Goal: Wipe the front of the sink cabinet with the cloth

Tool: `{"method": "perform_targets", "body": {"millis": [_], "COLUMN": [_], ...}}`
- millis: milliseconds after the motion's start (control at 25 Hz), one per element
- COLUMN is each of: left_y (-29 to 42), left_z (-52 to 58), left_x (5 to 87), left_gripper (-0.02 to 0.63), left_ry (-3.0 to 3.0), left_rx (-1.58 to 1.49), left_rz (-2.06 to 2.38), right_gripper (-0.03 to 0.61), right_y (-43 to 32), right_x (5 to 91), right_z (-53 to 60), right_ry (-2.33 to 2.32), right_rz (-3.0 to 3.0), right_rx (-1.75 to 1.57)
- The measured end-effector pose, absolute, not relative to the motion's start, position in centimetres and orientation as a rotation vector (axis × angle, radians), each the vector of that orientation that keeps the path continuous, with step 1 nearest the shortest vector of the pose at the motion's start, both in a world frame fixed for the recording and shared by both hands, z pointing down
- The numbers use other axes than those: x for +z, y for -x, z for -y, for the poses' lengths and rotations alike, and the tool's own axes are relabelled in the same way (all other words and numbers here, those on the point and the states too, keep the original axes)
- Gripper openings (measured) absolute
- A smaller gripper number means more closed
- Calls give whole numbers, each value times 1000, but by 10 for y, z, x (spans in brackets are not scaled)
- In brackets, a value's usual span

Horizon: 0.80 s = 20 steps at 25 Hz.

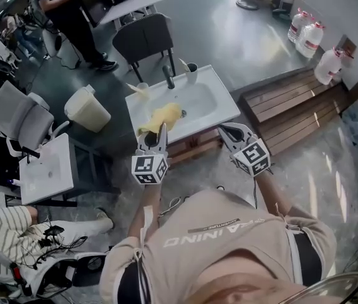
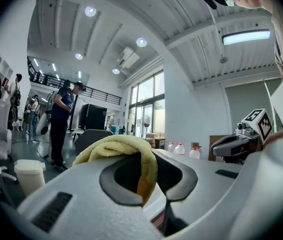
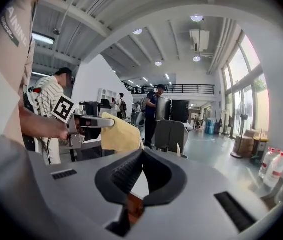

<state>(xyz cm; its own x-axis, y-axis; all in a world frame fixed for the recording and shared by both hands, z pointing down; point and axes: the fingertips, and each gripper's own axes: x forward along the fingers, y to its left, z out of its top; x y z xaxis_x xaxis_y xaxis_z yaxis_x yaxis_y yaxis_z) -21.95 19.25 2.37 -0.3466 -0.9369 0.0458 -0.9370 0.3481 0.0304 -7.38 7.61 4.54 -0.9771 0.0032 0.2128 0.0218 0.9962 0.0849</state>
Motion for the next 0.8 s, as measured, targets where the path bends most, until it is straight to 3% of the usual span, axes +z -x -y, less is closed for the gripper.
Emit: {"method": "perform_targets", "body": {"millis": [800], "left_y": [217], "left_z": [-222], "left_x": [62], "left_gripper": [46], "left_ry": [-1607], "left_rx": [-187], "left_rz": [2528], "right_gripper": [12], "right_y": [57], "right_x": [47], "right_z": [-59], "right_ry": [-90], "right_rz": [2971], "right_rx": [65]}}
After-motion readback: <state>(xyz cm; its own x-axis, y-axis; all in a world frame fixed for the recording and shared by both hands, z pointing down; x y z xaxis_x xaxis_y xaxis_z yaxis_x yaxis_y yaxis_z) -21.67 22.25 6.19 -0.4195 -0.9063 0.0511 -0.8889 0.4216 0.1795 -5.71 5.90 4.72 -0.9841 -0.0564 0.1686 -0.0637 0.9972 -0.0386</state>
